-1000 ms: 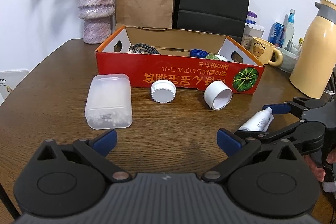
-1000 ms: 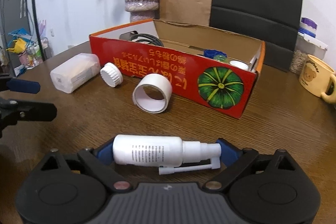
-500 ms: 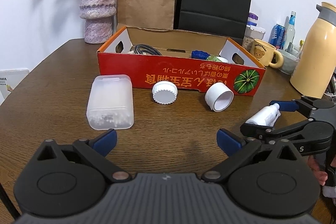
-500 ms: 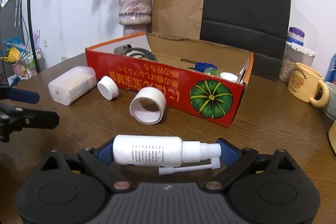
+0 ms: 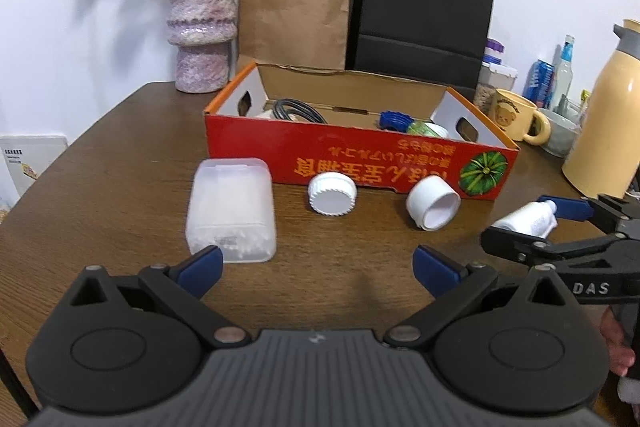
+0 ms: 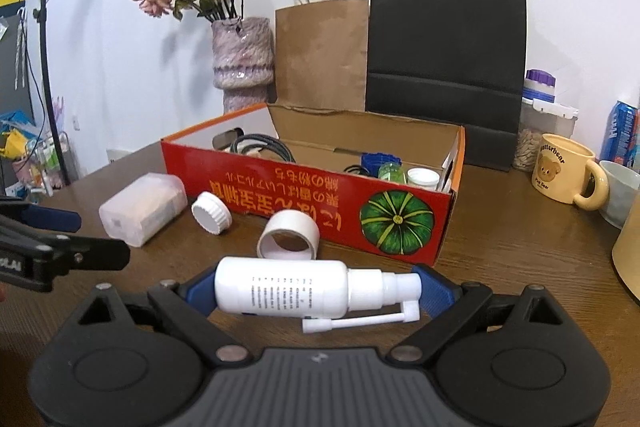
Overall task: Organize rigid objects
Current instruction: 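Close the right tool on the spray bottle while the left tool approaches the translucent plastic box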
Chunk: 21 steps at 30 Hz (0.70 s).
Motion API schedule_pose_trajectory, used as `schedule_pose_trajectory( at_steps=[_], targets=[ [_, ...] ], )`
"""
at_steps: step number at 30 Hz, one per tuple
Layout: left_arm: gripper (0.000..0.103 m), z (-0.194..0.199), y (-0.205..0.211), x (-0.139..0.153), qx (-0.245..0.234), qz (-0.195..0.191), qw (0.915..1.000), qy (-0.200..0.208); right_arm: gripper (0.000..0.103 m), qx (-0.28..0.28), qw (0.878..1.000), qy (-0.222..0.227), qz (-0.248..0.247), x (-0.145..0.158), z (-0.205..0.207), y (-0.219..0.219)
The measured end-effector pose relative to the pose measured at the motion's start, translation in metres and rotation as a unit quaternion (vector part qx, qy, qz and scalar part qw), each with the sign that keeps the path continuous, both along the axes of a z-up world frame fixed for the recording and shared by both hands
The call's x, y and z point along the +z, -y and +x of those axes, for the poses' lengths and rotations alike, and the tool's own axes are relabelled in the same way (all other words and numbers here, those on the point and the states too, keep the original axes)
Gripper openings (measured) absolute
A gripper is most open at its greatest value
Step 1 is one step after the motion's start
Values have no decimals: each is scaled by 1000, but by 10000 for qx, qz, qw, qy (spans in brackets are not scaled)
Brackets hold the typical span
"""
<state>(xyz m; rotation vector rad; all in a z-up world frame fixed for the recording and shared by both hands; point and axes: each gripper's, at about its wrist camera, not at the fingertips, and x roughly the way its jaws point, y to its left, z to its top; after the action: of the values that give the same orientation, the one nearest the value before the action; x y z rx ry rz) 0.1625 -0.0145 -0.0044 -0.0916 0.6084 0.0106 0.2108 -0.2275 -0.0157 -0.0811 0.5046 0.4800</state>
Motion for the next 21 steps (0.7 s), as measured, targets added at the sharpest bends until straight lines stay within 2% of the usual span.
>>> schedule_pose_trajectory(
  at_steps=[8, 21],
  targets=[
    [103, 14, -16, 4, 394, 200, 9990, 42, 97, -138, 9998, 73, 96, 5, -1, -9],
    [103, 51, -39, 1, 740, 472, 9960, -187, 97, -377, 9990, 170, 183, 8, 7, -31]
  ],
)
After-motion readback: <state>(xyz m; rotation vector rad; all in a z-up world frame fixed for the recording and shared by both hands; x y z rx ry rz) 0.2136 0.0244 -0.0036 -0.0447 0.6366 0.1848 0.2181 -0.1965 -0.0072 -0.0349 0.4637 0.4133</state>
